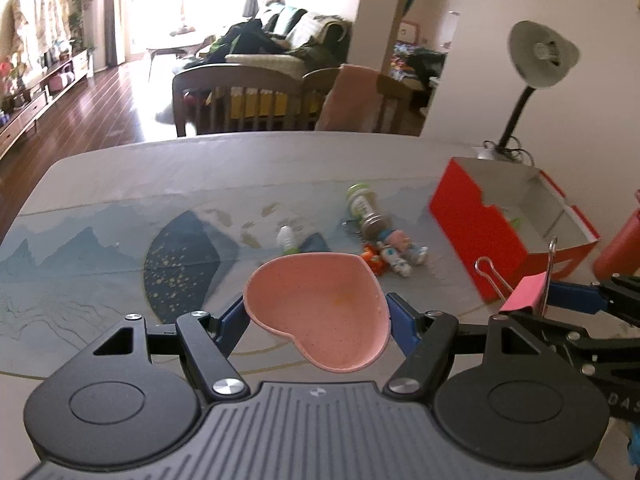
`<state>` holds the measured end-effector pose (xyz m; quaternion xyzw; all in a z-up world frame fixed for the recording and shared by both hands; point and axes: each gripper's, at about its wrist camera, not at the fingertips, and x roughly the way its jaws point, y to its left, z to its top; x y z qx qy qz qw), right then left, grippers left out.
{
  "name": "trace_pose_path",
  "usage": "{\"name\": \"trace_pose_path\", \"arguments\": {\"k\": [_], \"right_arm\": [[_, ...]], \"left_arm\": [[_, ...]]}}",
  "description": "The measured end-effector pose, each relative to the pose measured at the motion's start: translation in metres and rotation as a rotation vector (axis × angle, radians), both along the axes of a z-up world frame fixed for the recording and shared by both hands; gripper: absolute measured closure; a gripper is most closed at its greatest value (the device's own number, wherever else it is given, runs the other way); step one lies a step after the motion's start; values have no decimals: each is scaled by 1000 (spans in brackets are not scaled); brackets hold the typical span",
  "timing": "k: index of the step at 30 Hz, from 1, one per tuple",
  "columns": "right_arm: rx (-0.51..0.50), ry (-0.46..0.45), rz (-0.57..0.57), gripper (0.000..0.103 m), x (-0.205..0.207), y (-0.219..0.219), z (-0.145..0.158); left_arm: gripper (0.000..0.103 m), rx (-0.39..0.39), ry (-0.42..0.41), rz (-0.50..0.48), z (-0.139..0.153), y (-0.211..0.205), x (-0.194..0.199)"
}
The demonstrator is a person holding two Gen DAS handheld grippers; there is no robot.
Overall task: Organize rigid objects
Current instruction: 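Carry the pink heart bowl and binder clip over the red box with both grippers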
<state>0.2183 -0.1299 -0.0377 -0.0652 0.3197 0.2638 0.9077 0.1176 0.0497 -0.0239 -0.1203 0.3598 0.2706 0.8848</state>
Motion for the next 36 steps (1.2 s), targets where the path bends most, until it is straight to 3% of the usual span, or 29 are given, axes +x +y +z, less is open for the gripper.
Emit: {"name": "trace_pose_path", "arguments": {"k": [11, 24, 36], "right_arm": [[7, -26, -84, 55, 16, -44, 9], [-4, -22, -139, 55, 64, -110, 4], [-36, 18, -176, 55, 132, -160, -11]], "left_arm": [[30, 1, -21, -118, 14, -34, 33], [30, -14, -4, -208, 5, -79, 121], [30, -10, 40, -243, -15, -108, 214]]}}
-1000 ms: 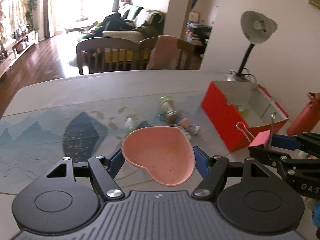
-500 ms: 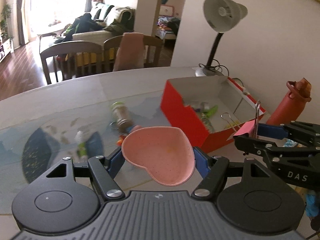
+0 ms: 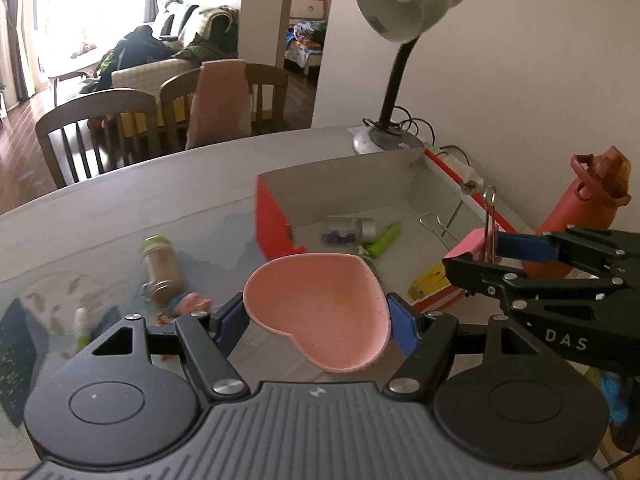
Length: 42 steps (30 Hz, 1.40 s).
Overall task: Organize rigid objects
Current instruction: 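Carry the pink heart bowl and binder clip over the red box with both grippers, then open both grippers to drop the bowl and binder clip into the red box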
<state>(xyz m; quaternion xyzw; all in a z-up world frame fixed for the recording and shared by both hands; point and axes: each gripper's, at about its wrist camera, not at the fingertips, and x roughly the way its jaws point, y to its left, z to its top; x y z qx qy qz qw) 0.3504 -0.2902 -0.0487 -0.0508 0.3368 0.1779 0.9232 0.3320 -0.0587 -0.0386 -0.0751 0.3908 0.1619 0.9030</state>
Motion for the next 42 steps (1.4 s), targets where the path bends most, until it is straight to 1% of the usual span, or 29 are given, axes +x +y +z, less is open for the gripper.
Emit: {"name": "trace_pose_path", "arguments": {"k": [6, 14, 18, 22, 26, 31, 34, 39, 42], "right_arm": [[-32, 42, -35, 55, 37, -23, -20], [-81, 110, 1, 55, 69, -40, -43], [-111, 150, 25, 55, 85, -44, -56], [-134, 206, 63, 55, 95, -46, -69], [-178, 235, 99, 55, 99, -44, -82], [-220, 296, 116, 55, 107, -46, -96], [-227, 322, 122, 54, 106, -48, -103], [-222, 341, 132, 55, 106, -49, -104], [-223, 340, 135, 55, 105, -50, -103]], "left_arm": [[30, 23, 45, 1, -20, -6, 49], [30, 25, 95, -4, -38, -13, 109], [30, 6, 139, -4, -52, -12, 138], [30, -28, 184, 28, -67, -2, 161], [30, -61, 227, 57, -80, 9, 178], [30, -36, 285, 55, -95, 9, 195], [30, -35, 310, 65, -103, 11, 203], [30, -33, 358, 70, -114, 10, 214], [30, -63, 377, 83, -120, 13, 216]]}}
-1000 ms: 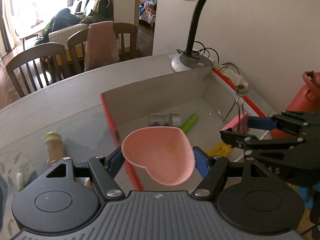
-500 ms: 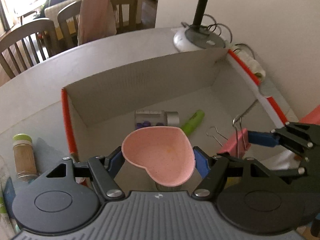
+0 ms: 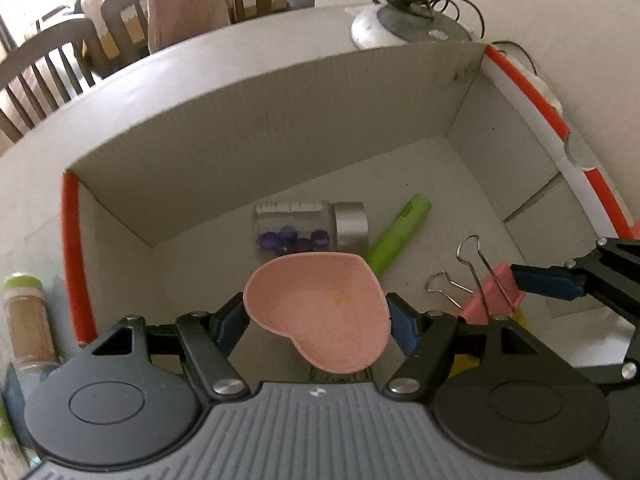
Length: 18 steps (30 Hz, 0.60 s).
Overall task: Organize rigid objects
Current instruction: 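Open both grippers to drop the bowl and binder clip into the red box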
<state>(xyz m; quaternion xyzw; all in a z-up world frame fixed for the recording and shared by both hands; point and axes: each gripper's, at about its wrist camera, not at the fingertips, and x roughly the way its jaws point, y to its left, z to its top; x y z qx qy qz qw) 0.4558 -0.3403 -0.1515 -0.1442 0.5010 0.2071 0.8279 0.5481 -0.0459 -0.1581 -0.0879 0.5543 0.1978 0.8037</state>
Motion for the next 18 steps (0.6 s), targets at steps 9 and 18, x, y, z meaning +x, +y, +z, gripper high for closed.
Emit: {"name": "trace_pose_path", "arguments": {"k": [9, 18], "right_arm": [[30, -12, -2, 47, 5, -2, 9], [61, -42, -35, 41, -6, -7, 25]], "left_arm": [[30, -53, 53, 27, -8, 7, 3], [30, -35, -7, 7, 8, 0, -13]]}}
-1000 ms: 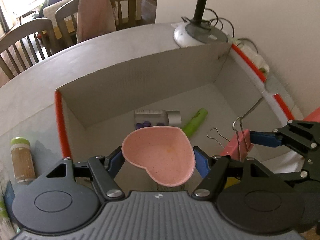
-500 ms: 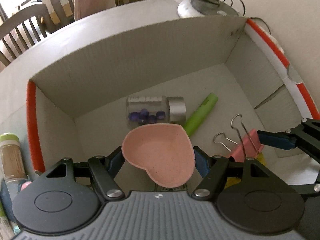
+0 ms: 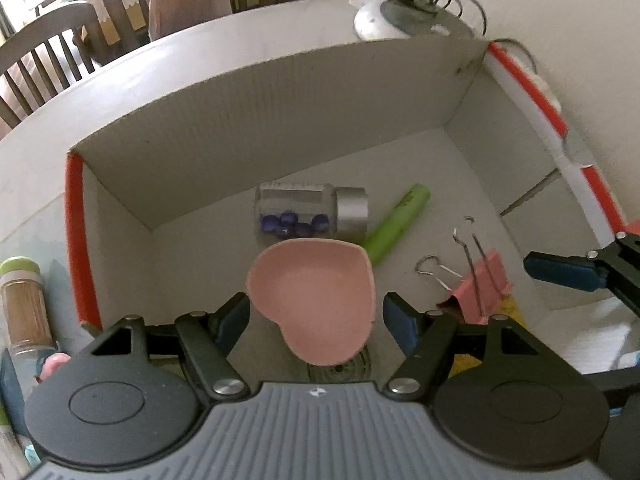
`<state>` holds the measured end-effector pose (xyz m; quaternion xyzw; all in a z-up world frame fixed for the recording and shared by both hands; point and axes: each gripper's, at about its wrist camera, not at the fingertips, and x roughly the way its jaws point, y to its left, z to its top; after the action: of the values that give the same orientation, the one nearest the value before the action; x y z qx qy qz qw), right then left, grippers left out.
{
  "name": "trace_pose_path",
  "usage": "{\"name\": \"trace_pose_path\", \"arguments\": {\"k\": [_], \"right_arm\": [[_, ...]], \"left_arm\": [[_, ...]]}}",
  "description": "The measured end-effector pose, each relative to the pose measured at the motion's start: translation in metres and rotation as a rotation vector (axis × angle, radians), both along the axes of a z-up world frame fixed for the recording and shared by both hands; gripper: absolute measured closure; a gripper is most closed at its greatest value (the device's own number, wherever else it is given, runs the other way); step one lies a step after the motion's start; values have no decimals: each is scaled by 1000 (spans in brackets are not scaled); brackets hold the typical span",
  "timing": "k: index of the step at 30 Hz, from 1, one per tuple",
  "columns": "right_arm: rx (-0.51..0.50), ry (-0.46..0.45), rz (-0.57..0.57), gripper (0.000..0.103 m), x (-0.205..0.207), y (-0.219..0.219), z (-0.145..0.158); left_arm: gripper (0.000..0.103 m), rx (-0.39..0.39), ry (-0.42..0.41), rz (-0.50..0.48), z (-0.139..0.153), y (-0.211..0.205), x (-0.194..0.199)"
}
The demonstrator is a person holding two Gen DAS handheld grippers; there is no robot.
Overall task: Organize rigid objects
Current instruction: 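Open both grippers to drop the bowl and binder clip into the red box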
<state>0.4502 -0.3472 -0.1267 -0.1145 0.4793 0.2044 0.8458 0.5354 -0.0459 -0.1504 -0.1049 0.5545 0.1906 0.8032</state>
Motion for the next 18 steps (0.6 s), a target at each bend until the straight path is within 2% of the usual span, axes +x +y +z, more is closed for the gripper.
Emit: {"name": "trace_pose_path", "arguments": {"k": [11, 18], "right_arm": [[51, -60, -51, 40, -28, 0, 34], [88, -97, -76, 38, -53, 15, 55]], "left_arm": [[30, 20, -117, -67, 34, -21, -19], [30, 27, -181, -95, 60, -21, -53]]}}
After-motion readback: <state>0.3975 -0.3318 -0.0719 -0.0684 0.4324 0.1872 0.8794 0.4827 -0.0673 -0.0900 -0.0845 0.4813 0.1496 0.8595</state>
